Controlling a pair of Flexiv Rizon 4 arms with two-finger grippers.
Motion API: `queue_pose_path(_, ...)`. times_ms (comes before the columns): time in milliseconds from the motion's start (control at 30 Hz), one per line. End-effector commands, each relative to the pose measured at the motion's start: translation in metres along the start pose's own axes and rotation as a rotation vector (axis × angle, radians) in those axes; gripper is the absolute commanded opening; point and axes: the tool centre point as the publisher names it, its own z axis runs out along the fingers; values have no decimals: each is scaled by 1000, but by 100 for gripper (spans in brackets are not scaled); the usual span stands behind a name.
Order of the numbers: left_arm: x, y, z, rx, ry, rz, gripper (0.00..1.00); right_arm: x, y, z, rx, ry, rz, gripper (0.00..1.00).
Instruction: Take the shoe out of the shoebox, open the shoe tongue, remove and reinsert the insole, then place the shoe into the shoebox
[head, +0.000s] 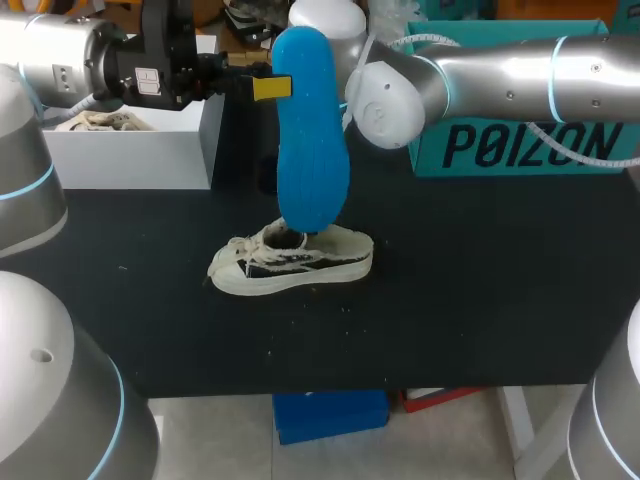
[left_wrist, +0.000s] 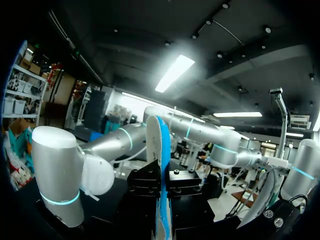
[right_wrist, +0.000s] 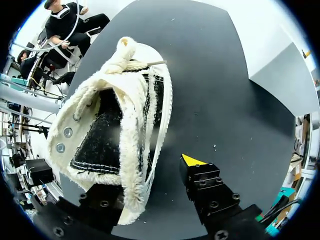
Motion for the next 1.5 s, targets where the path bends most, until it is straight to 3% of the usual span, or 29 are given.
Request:
queue_pose_path(33, 0, 1, 1, 0, -3, 1, 0, -5, 3, 3, 5, 7, 1, 0)
queue_pose_path(800, 0, 1, 1, 0, -3, 1, 0, -5, 3, 3, 5, 7, 1, 0)
queue_pose_path(933, 0, 1, 1, 0, -3, 1, 0, -2, 3, -24, -24, 4, 25, 0)
queue_pose_path(1100, 0, 1, 1, 0, -3, 1, 0, -3, -5, -67, -40, -46, 132, 0)
queue_pose_path(1233, 0, 1, 1, 0, -3, 1, 0, -13, -19, -90, 61, -127, 320, 0)
queue_pose_path(1500, 0, 1, 1, 0, -3, 1, 0, -24, -46, -104, 147, -224, 777, 0)
